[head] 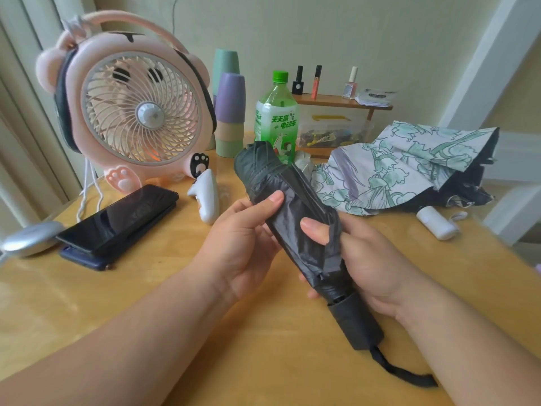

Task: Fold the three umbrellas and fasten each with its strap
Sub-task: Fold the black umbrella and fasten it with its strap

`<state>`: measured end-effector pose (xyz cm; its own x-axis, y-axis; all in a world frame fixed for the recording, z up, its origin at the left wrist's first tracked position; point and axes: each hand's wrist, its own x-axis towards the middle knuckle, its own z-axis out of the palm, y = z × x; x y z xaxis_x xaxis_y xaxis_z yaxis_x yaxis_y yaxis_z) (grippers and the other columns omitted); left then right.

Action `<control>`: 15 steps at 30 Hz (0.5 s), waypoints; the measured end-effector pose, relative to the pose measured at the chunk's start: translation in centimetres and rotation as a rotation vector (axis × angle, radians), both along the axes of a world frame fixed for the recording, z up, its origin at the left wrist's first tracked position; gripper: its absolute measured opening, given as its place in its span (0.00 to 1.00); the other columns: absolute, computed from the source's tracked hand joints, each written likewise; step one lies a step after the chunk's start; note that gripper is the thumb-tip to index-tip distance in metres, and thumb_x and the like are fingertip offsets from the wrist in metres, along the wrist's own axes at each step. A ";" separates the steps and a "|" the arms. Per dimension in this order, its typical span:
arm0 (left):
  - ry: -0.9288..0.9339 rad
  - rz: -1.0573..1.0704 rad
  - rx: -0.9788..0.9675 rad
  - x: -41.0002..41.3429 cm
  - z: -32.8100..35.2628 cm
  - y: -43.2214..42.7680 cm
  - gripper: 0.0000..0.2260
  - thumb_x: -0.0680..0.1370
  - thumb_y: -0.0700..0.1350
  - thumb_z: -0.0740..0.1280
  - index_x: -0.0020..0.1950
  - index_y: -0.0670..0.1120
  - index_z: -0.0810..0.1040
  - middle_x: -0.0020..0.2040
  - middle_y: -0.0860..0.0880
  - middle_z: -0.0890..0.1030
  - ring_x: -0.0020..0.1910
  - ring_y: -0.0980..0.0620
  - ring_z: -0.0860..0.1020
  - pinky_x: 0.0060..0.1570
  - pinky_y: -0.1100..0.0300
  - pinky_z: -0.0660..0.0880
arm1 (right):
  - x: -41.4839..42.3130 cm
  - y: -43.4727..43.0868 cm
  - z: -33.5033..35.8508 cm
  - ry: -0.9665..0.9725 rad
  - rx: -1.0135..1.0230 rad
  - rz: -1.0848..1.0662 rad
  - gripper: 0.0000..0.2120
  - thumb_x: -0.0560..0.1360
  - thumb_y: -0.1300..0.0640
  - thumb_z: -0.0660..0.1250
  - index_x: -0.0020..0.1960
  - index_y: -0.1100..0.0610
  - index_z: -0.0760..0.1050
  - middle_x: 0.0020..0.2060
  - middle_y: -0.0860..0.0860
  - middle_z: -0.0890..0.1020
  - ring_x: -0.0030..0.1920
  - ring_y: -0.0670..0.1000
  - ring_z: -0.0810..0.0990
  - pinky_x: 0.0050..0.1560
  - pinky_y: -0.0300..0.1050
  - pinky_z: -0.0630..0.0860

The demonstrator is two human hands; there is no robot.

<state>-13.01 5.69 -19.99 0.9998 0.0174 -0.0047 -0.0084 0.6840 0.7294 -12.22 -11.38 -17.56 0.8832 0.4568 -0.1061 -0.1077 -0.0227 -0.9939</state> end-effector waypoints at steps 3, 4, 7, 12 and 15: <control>-0.006 0.020 -0.025 -0.2 0.1 -0.1 0.27 0.78 0.39 0.70 0.73 0.31 0.67 0.66 0.32 0.78 0.65 0.35 0.78 0.64 0.41 0.76 | 0.6 0.0 -0.2 -0.289 -0.079 -0.234 0.23 0.66 0.45 0.76 0.56 0.56 0.78 0.43 0.53 0.88 0.42 0.54 0.86 0.44 0.48 0.81; -0.002 0.031 -0.024 -0.2 0.2 -0.1 0.26 0.77 0.38 0.70 0.73 0.31 0.68 0.66 0.32 0.78 0.64 0.35 0.79 0.62 0.43 0.79 | 0.8 -0.2 -0.3 -0.409 -0.114 -0.279 0.19 0.67 0.45 0.75 0.53 0.55 0.80 0.42 0.53 0.88 0.42 0.55 0.86 0.45 0.48 0.81; 0.020 0.078 -0.024 -0.2 0.4 -0.2 0.30 0.75 0.38 0.73 0.73 0.30 0.67 0.66 0.31 0.78 0.64 0.34 0.79 0.57 0.45 0.80 | 1.5 -1.0 -0.4 -0.566 -0.049 -0.387 0.04 0.76 0.55 0.74 0.45 0.55 0.84 0.36 0.50 0.86 0.35 0.46 0.82 0.41 0.37 0.78; 0.032 0.018 -0.015 -0.1 0.0 0.0 0.28 0.75 0.41 0.73 0.71 0.31 0.71 0.67 0.31 0.76 0.67 0.32 0.76 0.67 0.37 0.73 | 1.9 -1.9 0.4 -0.372 0.189 -0.433 0.07 0.77 0.69 0.70 0.45 0.59 0.84 0.32 0.53 0.83 0.31 0.50 0.79 0.37 0.42 0.79; 0.068 -0.032 -0.017 -0.3 -0.2 0.0 0.22 0.77 0.41 0.71 0.69 0.33 0.75 0.65 0.31 0.78 0.64 0.33 0.78 0.65 0.37 0.75 | 2.2 -2.4 0.9 -0.294 0.259 -0.433 0.07 0.76 0.72 0.69 0.47 0.63 0.83 0.33 0.53 0.81 0.33 0.50 0.80 0.39 0.44 0.79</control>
